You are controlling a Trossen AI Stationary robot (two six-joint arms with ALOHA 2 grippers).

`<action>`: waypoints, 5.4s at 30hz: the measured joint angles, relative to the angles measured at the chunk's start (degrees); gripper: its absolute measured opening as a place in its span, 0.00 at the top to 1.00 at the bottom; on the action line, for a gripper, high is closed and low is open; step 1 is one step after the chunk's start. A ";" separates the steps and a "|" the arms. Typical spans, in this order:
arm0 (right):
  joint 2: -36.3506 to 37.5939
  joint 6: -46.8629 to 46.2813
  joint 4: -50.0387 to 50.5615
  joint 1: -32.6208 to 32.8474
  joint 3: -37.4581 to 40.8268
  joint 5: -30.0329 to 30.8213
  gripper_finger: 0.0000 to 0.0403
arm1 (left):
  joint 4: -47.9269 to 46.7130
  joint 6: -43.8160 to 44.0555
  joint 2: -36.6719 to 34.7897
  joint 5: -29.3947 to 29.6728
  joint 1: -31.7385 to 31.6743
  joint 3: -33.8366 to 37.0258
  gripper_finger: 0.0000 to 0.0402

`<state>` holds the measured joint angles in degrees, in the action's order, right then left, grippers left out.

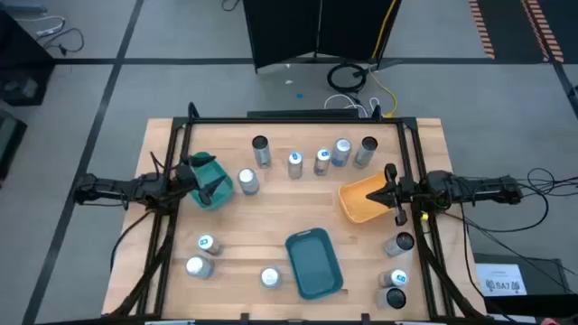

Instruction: Sort soda cans

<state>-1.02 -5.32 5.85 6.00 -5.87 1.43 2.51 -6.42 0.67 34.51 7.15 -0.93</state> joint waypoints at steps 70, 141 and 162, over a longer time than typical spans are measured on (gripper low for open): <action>-0.02 0.00 0.01 -0.02 0.02 0.00 1.00 | -0.01 0.00 0.00 -0.01 0.01 0.01 0.10; 0.00 0.00 0.02 0.00 0.02 0.02 1.00 | -74.67 53.08 44.19 -1.38 -18.66 -57.53 0.24; 0.00 0.01 0.02 -0.01 0.01 0.02 1.00 | -70.52 15.91 64.78 -26.24 -53.89 -57.05 0.24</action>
<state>-1.02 -5.31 5.87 5.99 -5.85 1.45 -68.01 9.49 65.45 8.27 -46.74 -57.97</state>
